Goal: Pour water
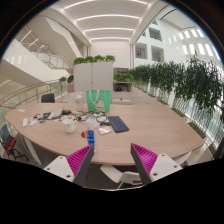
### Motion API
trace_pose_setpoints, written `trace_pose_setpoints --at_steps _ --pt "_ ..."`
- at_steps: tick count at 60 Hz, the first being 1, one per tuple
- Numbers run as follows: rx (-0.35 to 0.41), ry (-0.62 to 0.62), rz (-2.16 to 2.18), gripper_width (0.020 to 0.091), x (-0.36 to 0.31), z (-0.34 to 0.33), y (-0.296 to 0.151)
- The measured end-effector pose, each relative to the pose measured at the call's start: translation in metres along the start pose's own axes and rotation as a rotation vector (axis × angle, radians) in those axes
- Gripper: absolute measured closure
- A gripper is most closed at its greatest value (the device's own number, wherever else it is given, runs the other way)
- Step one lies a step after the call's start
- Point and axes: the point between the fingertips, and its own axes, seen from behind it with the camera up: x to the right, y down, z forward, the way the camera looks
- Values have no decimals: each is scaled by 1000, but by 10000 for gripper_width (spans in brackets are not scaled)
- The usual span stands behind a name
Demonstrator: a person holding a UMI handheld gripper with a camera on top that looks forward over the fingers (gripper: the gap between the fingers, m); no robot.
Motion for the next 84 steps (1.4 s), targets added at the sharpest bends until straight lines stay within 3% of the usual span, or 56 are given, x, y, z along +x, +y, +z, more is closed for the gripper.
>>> trace_pose_setpoints --at_steps 21,34,36,37,39,48,56,57,63,70,84 --pt "97 -89 -37 300 -113 197 50" --pt "127 -16 21 314 -122 308 68" --pt "133 -10 28 357 -122 318 67" --pt "134 -7 27 411 -121 323 67" --pt "117 2 11 639 -120 331 72" --pt "113 2 4 654 -124 351 67" --pt "27 -2 56 698 -118 356 69" --pt "19 0 59 730 -117 357 67" --pt "0 4 46 735 -110 365 47" --pt "10 41 -103 737 -92 370 -11" --pt "11 164 -766 738 -107 399 -96"
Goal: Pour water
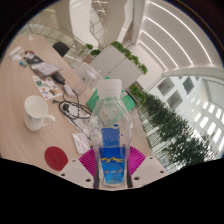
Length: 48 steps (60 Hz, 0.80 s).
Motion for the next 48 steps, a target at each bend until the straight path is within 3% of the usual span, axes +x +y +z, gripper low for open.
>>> trace_pose_setpoints --at_steps 6,25,36,48 --pt "49 39 -370 740 -39 34 -35" --pt "-91 202 -1329 735 -54 39 -99" --pt "-153 236 -1550 735 -55 35 -124" --pt "-195 193 -1540 735 -59 33 -120"
